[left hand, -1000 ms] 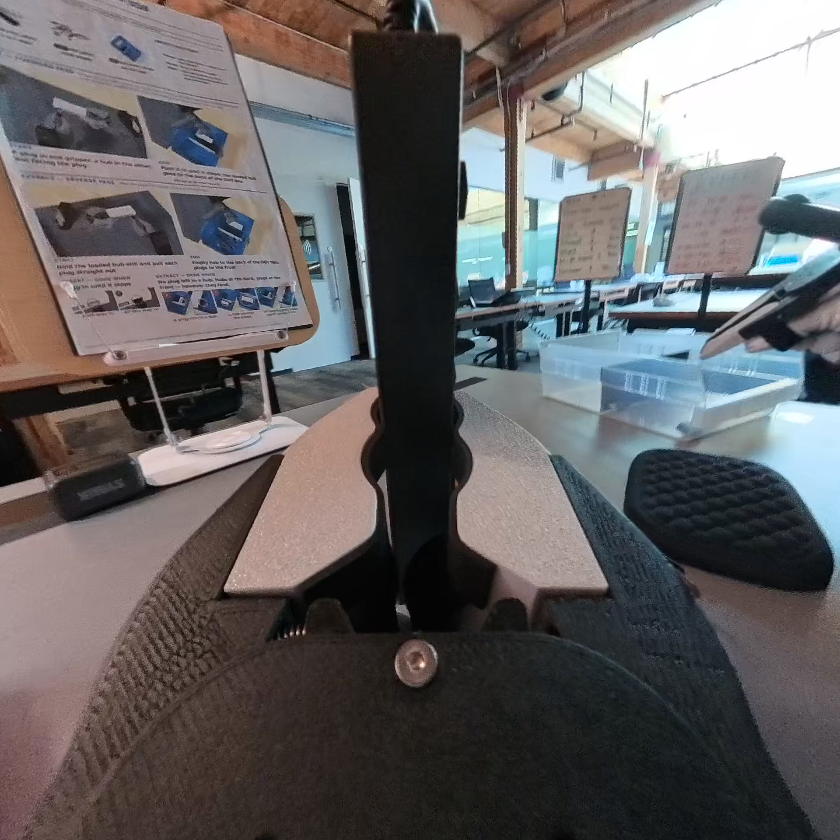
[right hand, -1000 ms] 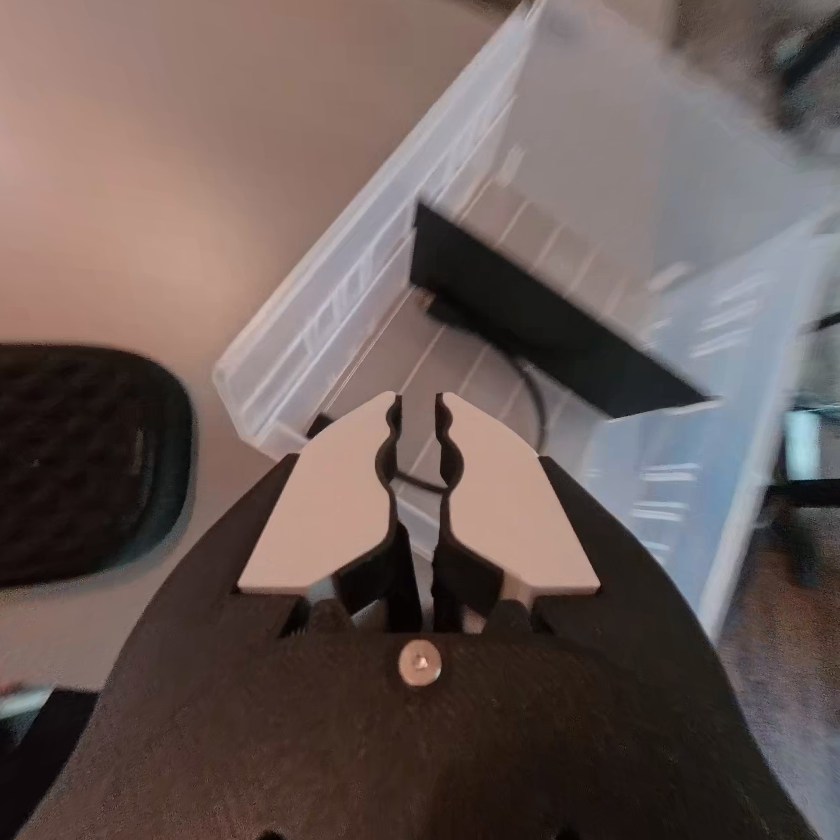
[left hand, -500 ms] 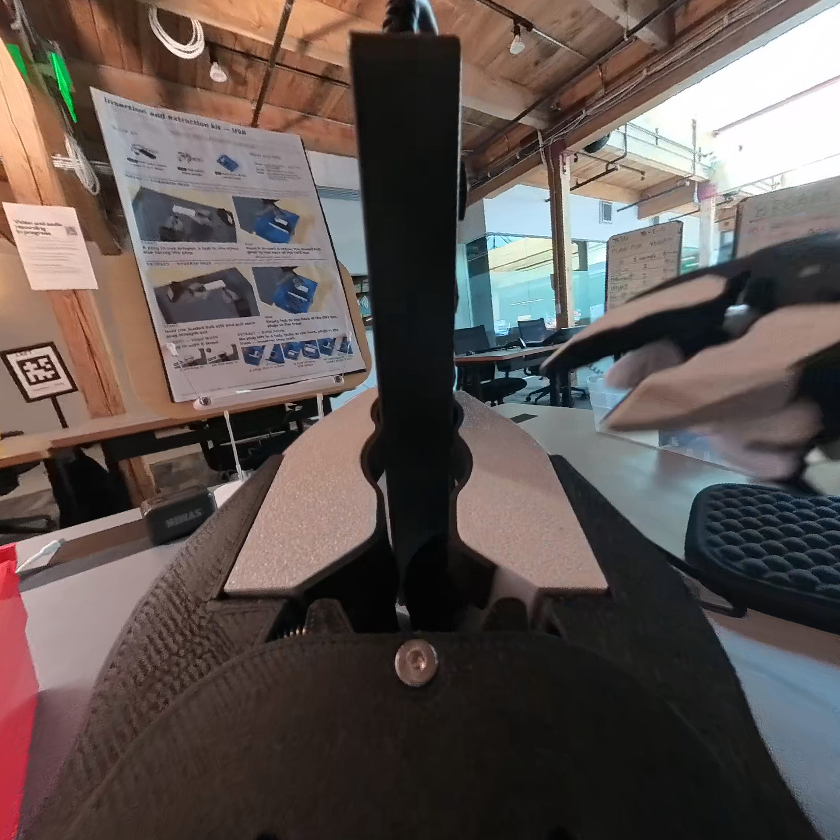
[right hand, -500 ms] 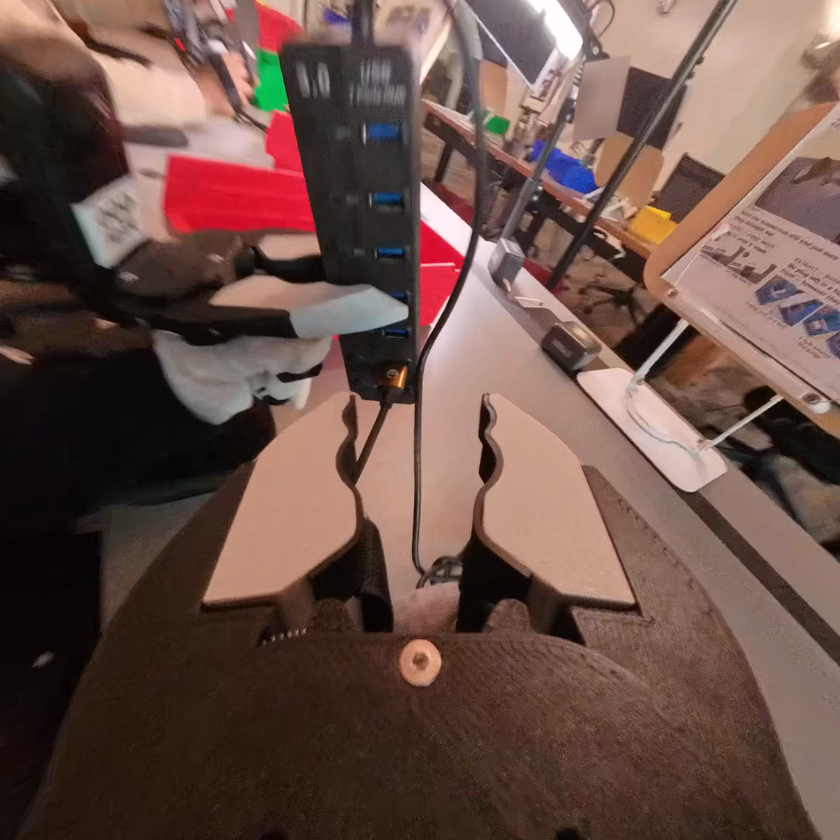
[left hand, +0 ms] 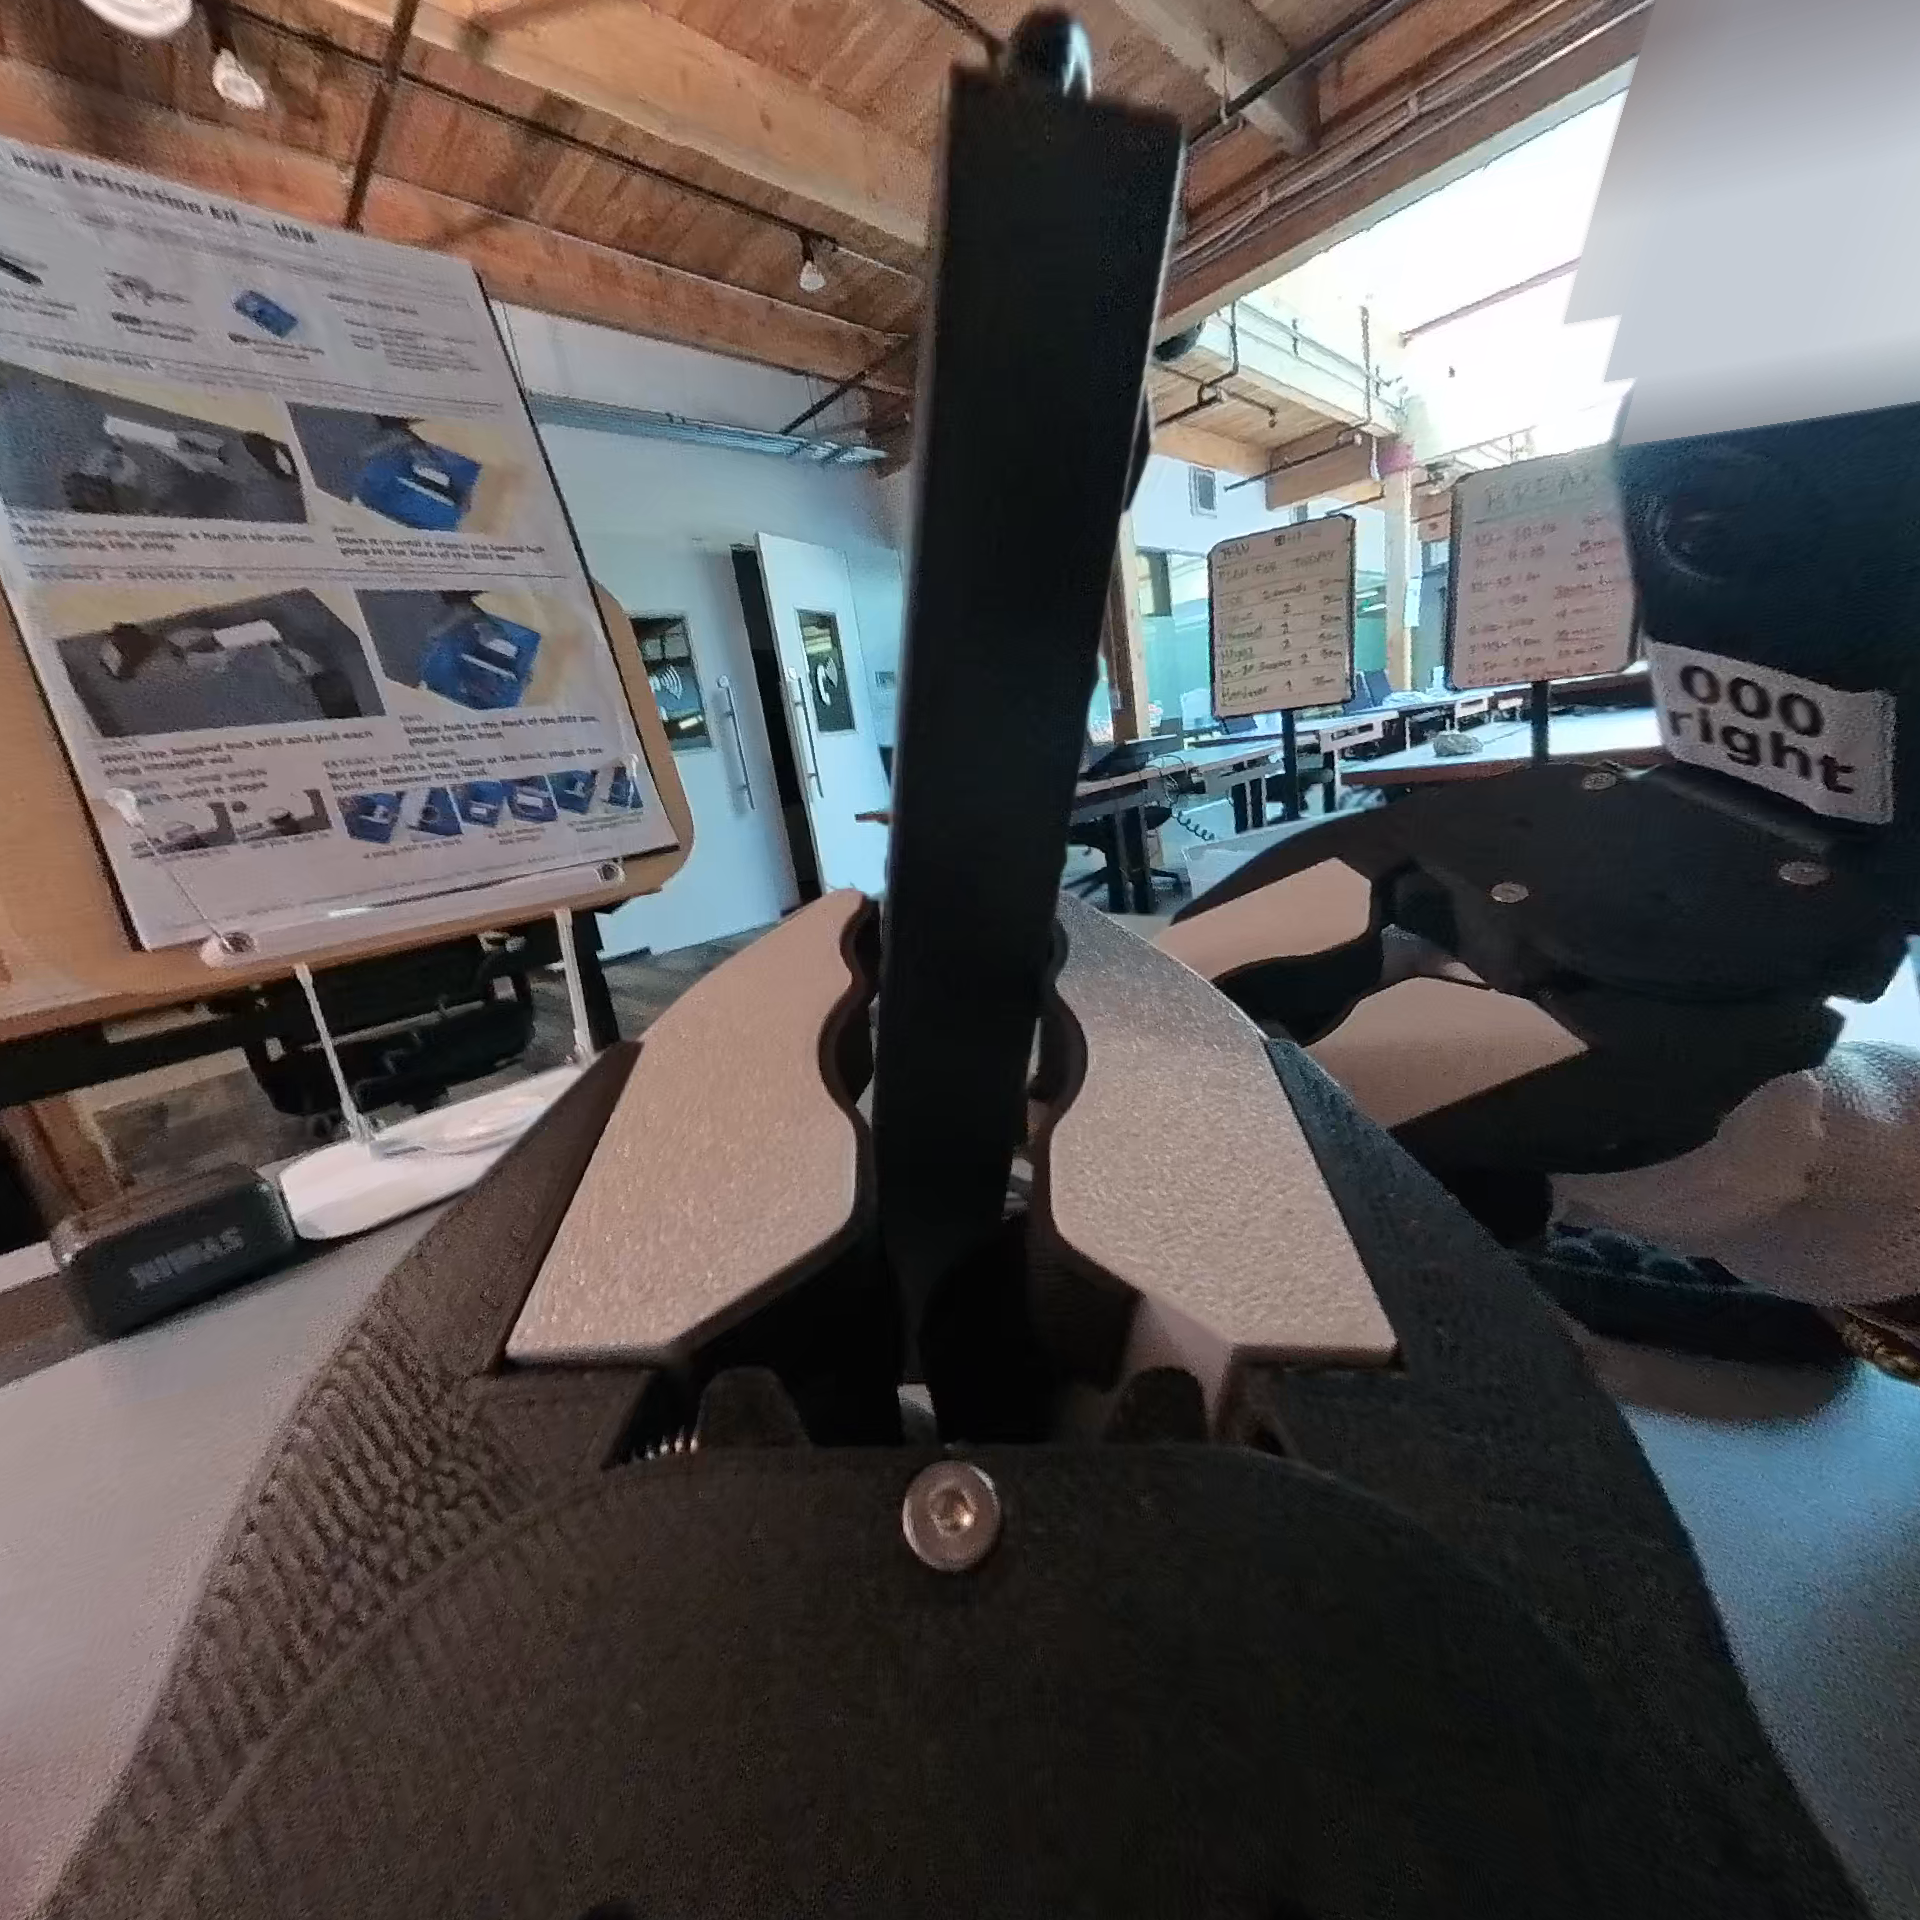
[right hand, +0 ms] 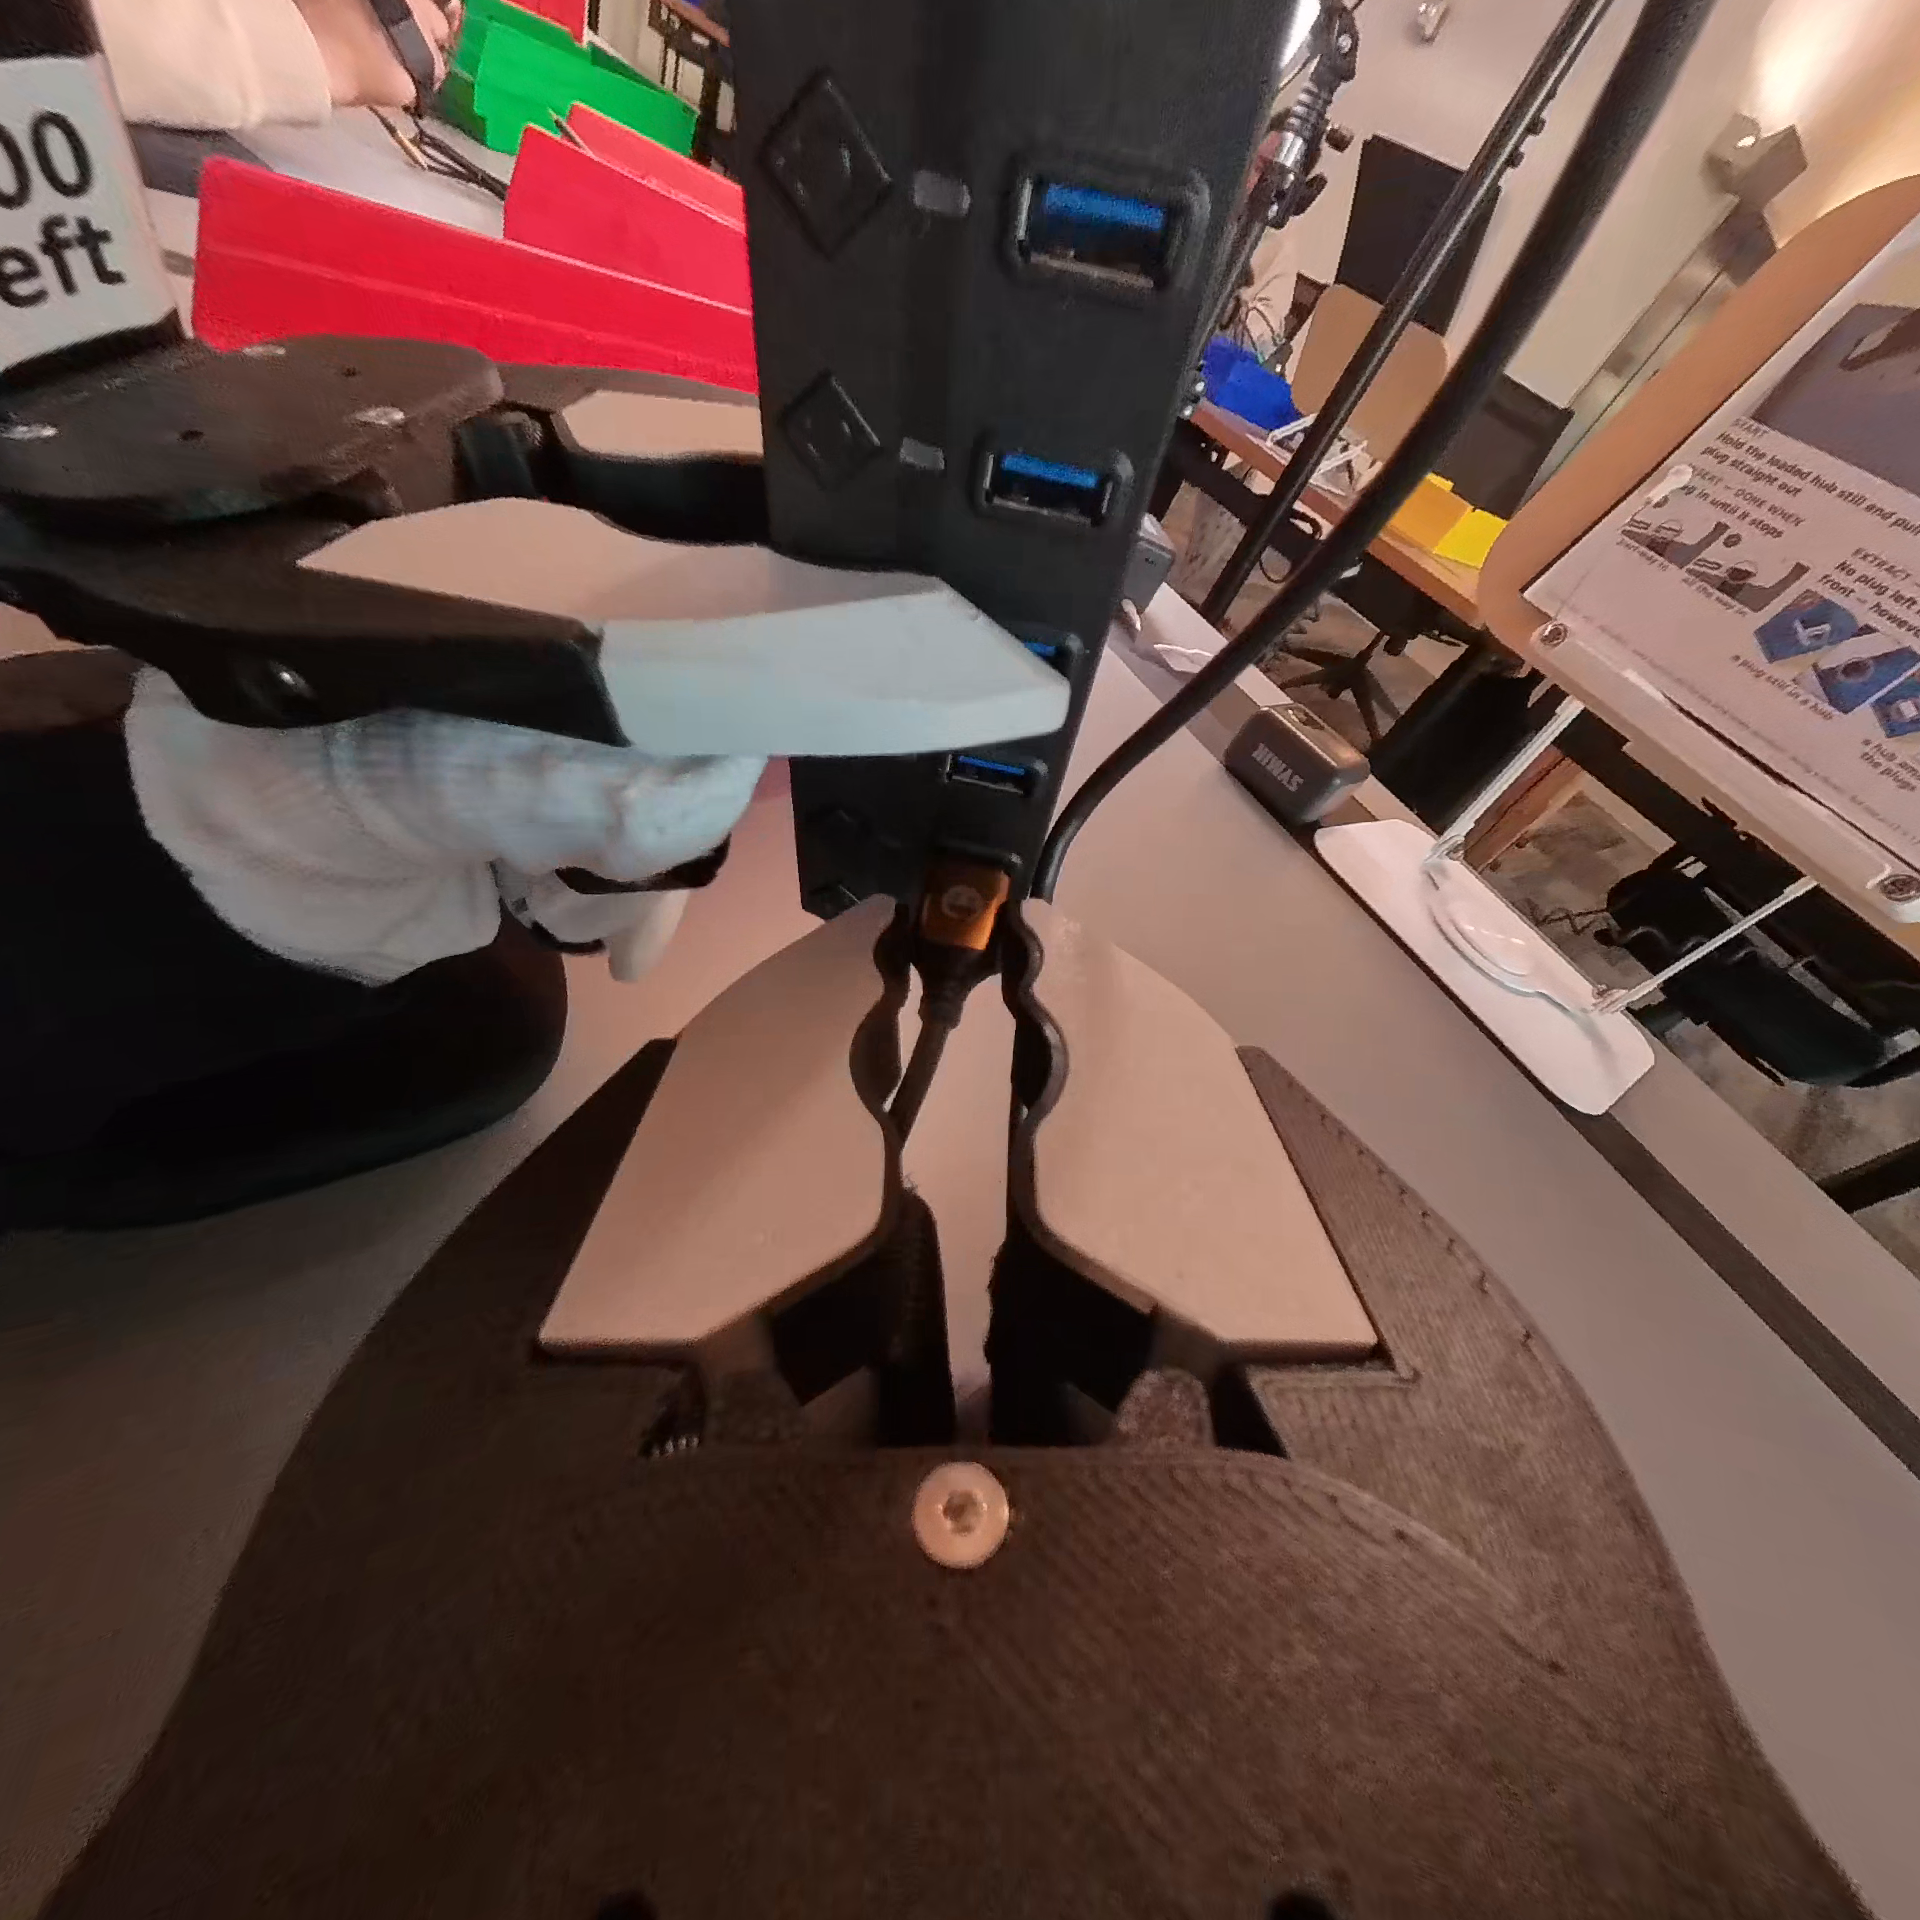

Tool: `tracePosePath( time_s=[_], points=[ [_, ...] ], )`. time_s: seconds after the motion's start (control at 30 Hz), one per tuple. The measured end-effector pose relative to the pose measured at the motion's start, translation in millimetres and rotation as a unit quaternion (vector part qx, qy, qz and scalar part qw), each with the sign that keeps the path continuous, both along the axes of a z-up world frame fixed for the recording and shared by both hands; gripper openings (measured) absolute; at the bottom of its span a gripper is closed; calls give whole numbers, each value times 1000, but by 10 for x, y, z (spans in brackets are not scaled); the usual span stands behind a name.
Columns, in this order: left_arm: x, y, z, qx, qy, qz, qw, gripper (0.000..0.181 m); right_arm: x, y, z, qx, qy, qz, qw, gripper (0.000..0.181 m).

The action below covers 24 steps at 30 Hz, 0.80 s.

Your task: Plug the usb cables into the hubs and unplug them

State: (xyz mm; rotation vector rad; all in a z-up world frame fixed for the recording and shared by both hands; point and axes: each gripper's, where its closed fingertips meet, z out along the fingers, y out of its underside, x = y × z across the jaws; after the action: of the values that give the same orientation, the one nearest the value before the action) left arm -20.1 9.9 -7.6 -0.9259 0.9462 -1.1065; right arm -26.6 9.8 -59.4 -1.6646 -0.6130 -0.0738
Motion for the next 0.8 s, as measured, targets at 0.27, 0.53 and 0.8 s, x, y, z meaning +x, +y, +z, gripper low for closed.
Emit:
tracePosePath(
  time_s=[0.27,0.53,0.8],
  points=[
    [-181,206,56,95,17,176,980,25,-103,-45,12,1,-11,12,1000,16],
    [-322,327,97,22,-27,138,990,25,40,-380,609,28,114,82,990,16],
    [-293,343,50,8,-18,131,991,25,813,-1498,1871,147,380,221,886,15]
  ],
)
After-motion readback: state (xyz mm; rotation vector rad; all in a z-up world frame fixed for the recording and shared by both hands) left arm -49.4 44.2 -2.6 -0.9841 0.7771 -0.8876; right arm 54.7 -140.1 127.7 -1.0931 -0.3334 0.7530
